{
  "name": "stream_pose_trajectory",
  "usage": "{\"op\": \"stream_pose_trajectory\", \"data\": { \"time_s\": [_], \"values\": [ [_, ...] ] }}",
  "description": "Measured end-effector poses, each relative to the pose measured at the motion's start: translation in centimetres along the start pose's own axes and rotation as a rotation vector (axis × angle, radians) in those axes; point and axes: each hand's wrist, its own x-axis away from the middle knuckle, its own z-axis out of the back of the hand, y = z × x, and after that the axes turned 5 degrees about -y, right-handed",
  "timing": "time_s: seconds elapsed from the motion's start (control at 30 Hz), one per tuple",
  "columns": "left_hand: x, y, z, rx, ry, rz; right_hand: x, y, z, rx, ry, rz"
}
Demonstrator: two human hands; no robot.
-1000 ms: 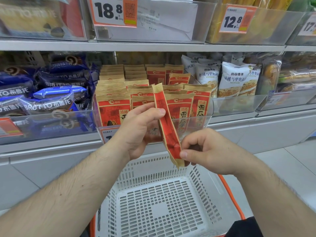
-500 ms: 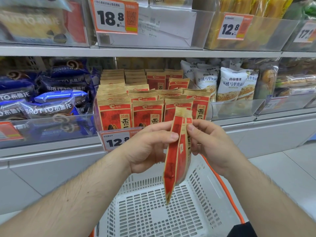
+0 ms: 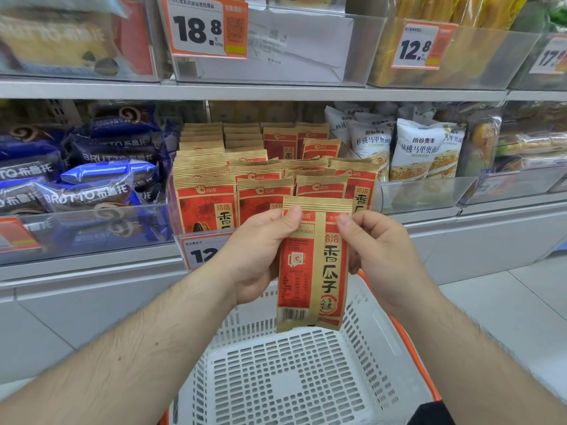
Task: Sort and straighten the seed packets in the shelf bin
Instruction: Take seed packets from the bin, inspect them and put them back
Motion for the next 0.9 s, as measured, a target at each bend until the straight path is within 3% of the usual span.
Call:
{"op": "stream_pose_trajectory", "data": {
  "time_s": [0.57,0.8,0.9],
  "values": [
    [0.1,0.2,-0.4,0.058,-0.050,0.030,0.3,-0.9,0.0,-0.030,0.045,0.013],
    [0.1,0.8,-0.3,0.098,0.033,-0.004,0.2,-1.1,1.5,0.196,-0.224,-0.031],
    [0.0,1.0,-0.1,0.123,0.053,-0.006,0.2,-0.9,1.6,0.263,-0.255,-0.047]
  ]
}}
